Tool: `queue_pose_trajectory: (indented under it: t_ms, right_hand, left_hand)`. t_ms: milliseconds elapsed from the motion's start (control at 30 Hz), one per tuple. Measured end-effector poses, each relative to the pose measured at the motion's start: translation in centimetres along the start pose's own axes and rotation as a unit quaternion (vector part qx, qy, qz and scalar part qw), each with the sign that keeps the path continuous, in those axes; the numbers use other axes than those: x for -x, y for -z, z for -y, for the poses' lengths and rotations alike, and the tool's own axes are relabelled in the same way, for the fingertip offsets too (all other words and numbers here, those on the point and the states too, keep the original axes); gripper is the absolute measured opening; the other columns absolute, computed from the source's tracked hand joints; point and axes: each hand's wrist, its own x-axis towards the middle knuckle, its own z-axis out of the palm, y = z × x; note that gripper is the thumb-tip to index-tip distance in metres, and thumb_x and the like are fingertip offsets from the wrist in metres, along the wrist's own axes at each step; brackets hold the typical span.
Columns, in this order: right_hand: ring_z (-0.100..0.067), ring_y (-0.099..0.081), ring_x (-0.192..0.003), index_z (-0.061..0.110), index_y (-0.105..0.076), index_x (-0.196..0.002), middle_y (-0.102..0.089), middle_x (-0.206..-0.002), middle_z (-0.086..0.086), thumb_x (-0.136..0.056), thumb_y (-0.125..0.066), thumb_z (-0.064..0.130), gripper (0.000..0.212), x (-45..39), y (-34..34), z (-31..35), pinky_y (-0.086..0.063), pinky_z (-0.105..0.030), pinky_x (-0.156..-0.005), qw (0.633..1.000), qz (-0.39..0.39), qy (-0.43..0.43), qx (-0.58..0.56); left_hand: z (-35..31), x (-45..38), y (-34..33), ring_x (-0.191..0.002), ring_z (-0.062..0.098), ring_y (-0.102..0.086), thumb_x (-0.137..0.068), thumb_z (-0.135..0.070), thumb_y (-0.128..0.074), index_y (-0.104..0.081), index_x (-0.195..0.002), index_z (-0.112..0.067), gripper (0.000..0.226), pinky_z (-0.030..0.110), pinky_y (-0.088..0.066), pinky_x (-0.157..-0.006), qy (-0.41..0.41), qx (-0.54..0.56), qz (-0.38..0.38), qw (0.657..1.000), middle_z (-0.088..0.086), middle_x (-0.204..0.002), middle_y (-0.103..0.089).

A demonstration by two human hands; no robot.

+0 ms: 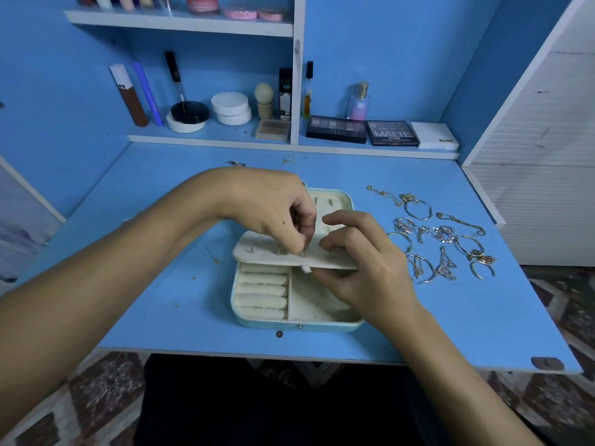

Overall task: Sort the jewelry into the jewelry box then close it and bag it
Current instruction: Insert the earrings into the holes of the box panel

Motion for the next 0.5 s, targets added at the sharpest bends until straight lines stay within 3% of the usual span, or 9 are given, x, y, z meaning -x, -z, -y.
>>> queue_pose_trajectory:
  t_ms: [233,367,433,500]
  right_hand:
    - [-0.016,-0.059,-0.074,0.002,-0.067,-0.082,-0.067,-0.107,-0.013,-0.08,-0.079,0.022,0.023,-0.3,0.2,0.0,-0.049,-0.032,-0.053,1.0,0.01,-0.001,-0.008]
    - [-0.012,-0.061,-0.076,0.002,-0.068,-0.086,-0.065,-0.11,-0.012,-0.078,-0.08,0.017,0.02,-0.7,0.4,0.1,-0.051,-0.032,-0.054,0.999,0.023,-0.016,-0.017]
    - [-0.001,-0.056,-0.075,0.003,-0.067,-0.088,-0.064,-0.113,-0.011,-0.077,-0.079,0.014,0.02,-1.1,0.6,0.1,-0.05,-0.028,-0.058,0.999,0.033,-0.029,-0.029]
    - [-0.002,-0.058,-0.075,0.004,-0.065,-0.091,-0.063,-0.115,-0.01,-0.078,-0.077,0.015,0.02,-1.6,0.7,0.1,-0.052,-0.026,-0.063,0.997,0.038,-0.038,-0.045]
  left_hand:
    - [0.9,0.2,-0.1,-0.055,-0.004,-0.051,-0.082,-0.02,-0.072,-0.075,-0.079,-0.028,0.009,0.007,-0.037,-0.055,-0.011,0.02,-0.019,1.0,-0.015,-0.072,-0.068]
    - [2.0,0.5,0.3,-0.071,-0.005,-0.059,-0.088,-0.023,-0.068,-0.077,-0.085,-0.036,0.016,0.008,-0.04,-0.067,-0.027,0.043,-0.049,0.997,-0.017,-0.085,-0.073]
    - [2.6,0.7,0.5,-0.085,0.0,-0.065,-0.09,-0.025,-0.065,-0.076,-0.085,-0.038,0.018,0.02,-0.046,-0.079,-0.039,0.073,-0.069,0.994,-0.014,-0.092,-0.074]
    - [3.3,0.9,0.6,-0.094,0.011,-0.067,-0.085,-0.032,-0.06,-0.077,-0.087,-0.037,0.018,0.037,-0.051,-0.088,-0.048,0.105,-0.097,0.989,-0.007,-0.095,-0.075]
